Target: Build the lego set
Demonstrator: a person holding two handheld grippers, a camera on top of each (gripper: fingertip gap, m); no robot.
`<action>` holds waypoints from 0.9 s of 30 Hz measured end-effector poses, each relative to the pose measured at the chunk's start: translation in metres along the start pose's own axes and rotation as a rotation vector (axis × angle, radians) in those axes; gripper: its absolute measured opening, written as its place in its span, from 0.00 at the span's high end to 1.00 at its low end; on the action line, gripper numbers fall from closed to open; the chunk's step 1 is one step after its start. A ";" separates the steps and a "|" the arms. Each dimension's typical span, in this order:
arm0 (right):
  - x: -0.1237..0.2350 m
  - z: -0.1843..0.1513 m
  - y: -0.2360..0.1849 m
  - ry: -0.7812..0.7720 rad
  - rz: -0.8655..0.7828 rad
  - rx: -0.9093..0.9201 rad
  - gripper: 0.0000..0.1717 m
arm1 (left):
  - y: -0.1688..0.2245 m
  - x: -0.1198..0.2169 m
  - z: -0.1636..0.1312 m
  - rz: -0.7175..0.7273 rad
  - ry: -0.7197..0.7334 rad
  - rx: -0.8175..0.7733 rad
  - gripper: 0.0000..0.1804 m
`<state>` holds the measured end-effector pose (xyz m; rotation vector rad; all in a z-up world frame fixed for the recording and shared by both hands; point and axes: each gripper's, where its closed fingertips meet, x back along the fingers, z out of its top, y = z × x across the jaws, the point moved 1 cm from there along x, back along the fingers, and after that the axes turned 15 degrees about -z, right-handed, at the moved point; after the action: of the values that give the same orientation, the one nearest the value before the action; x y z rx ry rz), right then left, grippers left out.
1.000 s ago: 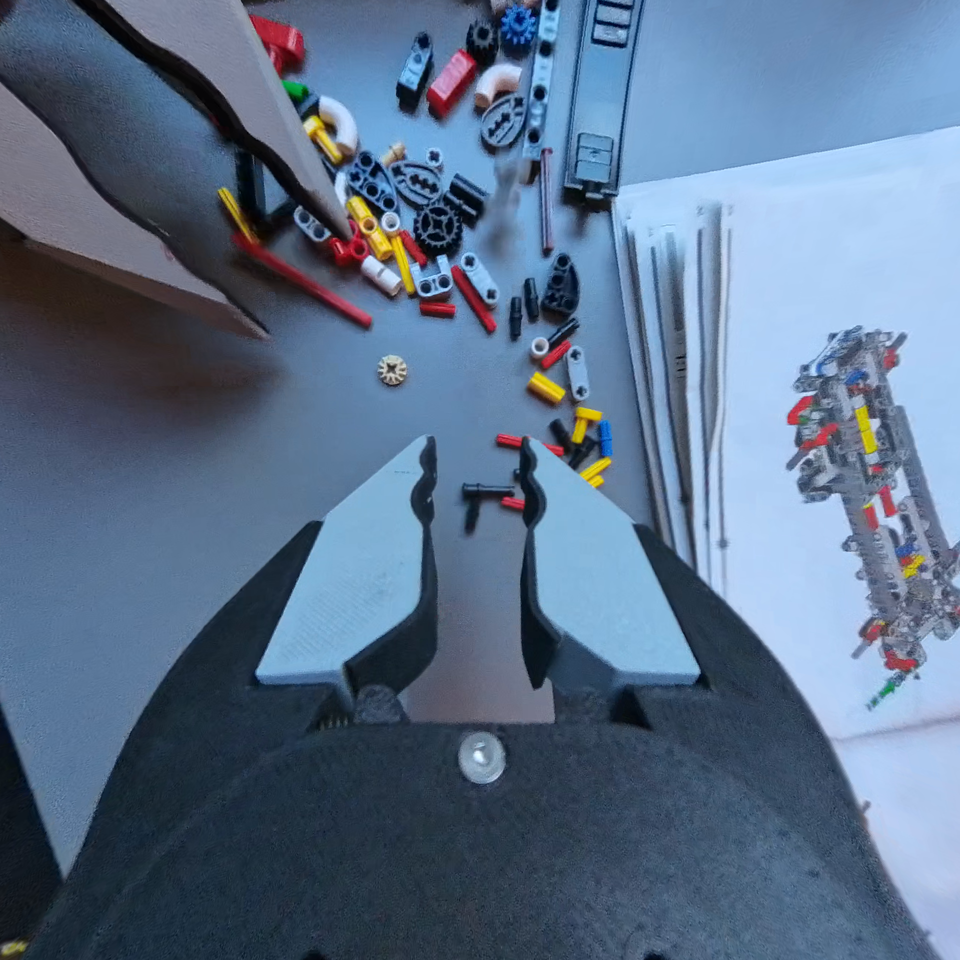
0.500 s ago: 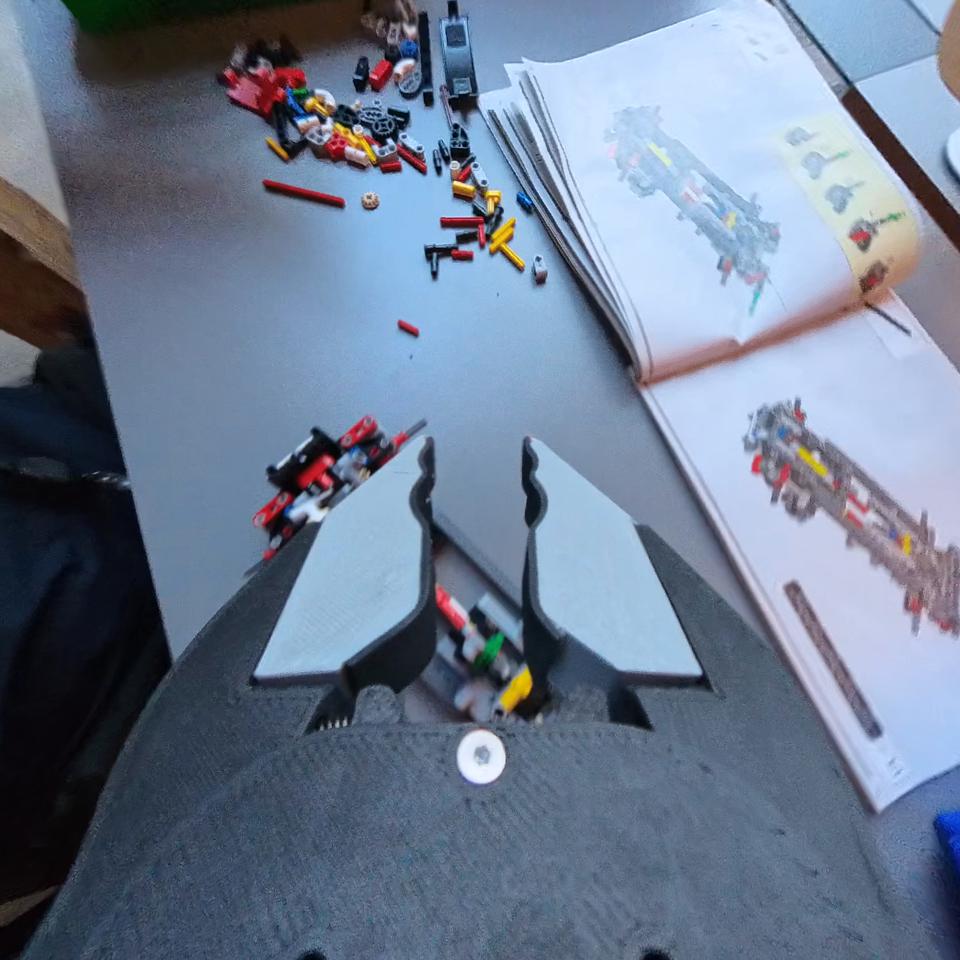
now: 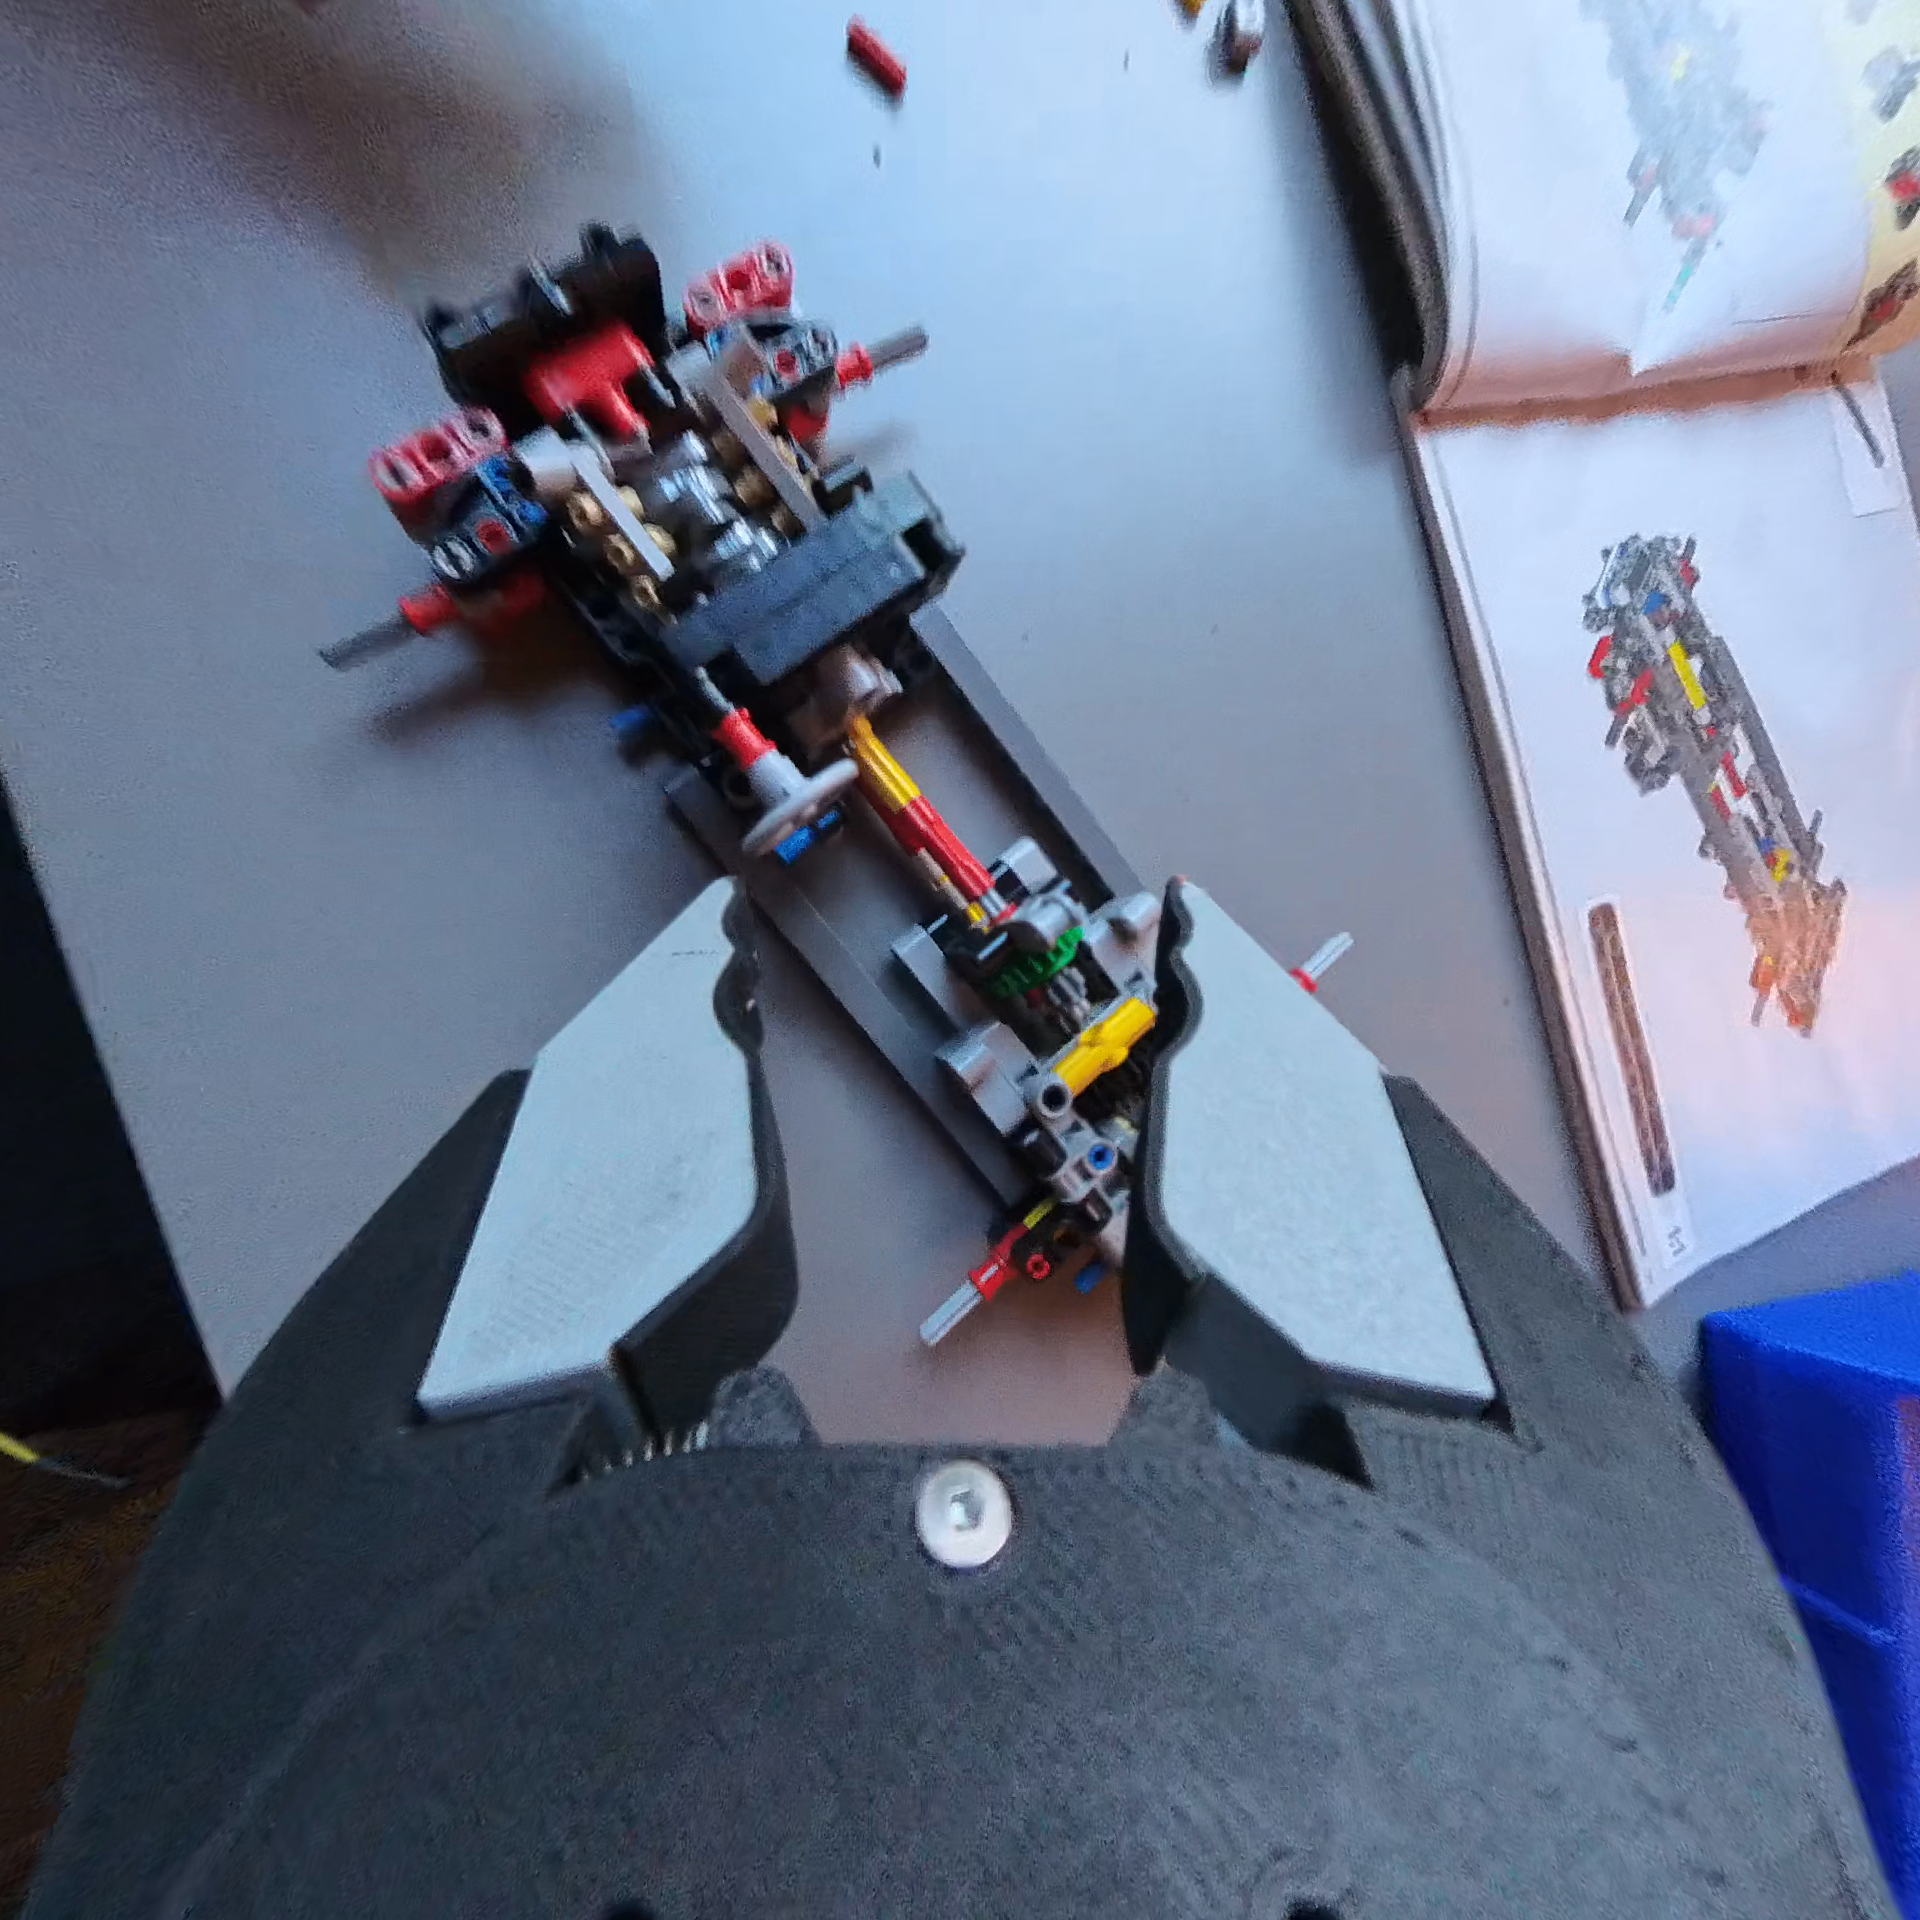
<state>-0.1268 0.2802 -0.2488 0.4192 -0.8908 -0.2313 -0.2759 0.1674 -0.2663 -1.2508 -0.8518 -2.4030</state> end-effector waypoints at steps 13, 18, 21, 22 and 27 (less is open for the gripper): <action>0.093 -0.075 0.049 0.150 -0.209 -0.383 0.65 | -0.030 -0.033 0.064 0.025 0.157 -0.027 0.70; 0.108 -0.112 0.084 0.306 -0.360 -0.631 0.69 | -0.013 -0.041 0.072 -0.148 0.175 -0.117 0.69; 0.112 -0.125 0.112 0.400 -0.492 -0.722 0.71 | -0.024 -0.035 0.076 -0.120 0.178 -0.170 0.67; 0.112 -0.127 0.121 0.435 -0.529 -0.744 0.71 | -0.028 -0.033 0.078 -0.113 0.191 -0.185 0.67; 0.088 -0.130 0.157 0.487 -0.600 -0.787 0.72 | -0.032 -0.026 0.084 -0.167 0.285 -0.215 0.70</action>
<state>0.0337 0.4221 -0.1892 -0.0183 -0.1301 -0.9493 -0.2232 0.2449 -0.2621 -0.9007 -0.6489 -2.7811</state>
